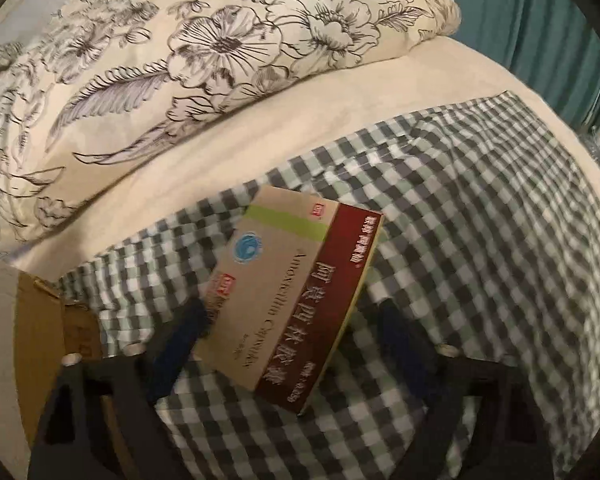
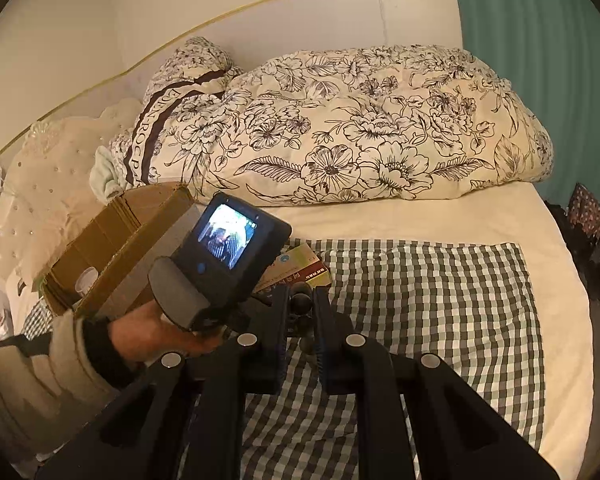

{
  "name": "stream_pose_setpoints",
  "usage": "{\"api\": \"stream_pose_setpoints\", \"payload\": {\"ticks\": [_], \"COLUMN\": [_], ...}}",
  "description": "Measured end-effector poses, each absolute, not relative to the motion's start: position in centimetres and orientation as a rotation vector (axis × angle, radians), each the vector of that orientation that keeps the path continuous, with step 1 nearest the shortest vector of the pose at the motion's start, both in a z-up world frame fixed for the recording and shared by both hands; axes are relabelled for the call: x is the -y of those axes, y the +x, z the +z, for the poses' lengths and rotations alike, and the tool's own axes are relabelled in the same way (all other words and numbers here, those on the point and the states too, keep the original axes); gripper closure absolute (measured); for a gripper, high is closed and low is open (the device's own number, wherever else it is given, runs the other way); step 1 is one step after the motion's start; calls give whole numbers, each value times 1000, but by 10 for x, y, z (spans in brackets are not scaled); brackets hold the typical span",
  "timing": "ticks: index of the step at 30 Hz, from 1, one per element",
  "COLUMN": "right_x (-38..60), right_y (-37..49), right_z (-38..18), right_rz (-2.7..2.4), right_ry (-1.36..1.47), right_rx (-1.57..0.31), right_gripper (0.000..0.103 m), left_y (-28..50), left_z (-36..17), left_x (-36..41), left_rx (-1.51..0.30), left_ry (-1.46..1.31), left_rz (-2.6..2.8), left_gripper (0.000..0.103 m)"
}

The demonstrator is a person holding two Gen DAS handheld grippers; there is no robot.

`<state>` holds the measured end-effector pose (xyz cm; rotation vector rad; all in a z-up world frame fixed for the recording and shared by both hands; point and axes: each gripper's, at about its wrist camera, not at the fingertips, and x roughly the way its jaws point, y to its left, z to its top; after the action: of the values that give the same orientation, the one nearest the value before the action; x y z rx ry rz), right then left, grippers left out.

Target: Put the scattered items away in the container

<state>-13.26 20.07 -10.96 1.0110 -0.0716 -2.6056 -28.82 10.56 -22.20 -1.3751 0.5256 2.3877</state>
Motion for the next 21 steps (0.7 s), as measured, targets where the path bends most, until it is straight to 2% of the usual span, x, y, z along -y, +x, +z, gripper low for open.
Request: {"api": "stream_pose_setpoints", "payload": {"ticks": [3,5,13,18,19,20,21], "right_x": [-198,-195,-190,-194,-194,-195,-195], "right_y": [-128,-123,-102,-99,-99,-100,-100], "right_z": [-104,-100,-84,-83,-83,-83,-83], "right_rz": [-2615,-2622,-2641,-2652,-2653,-2653,-2652], "right_ry": [1000,997,962,965,968,968,966], "right_rx": [63,48,35,55,59,62,63], "right_gripper": [92,92,92,92,92,92,92], "left_y": [-277,-269,-244,-223,-221,-220,-219], "left_z": [-217,-211,-204,-186,-183,-181,-178], "left_x": [-102,-104,-97,-78,-75,-71,-69], "left_rx": [-517,-530,-462,-382,-368,-340,-311], "left_ry": [-1329,-1292,-1317,-1305,-1304,-1320,-1339], "left_rz": [2379,2391,2380,2435,2450,2457,2462], "left_gripper": [47,66,98,96,89,72,64]}}
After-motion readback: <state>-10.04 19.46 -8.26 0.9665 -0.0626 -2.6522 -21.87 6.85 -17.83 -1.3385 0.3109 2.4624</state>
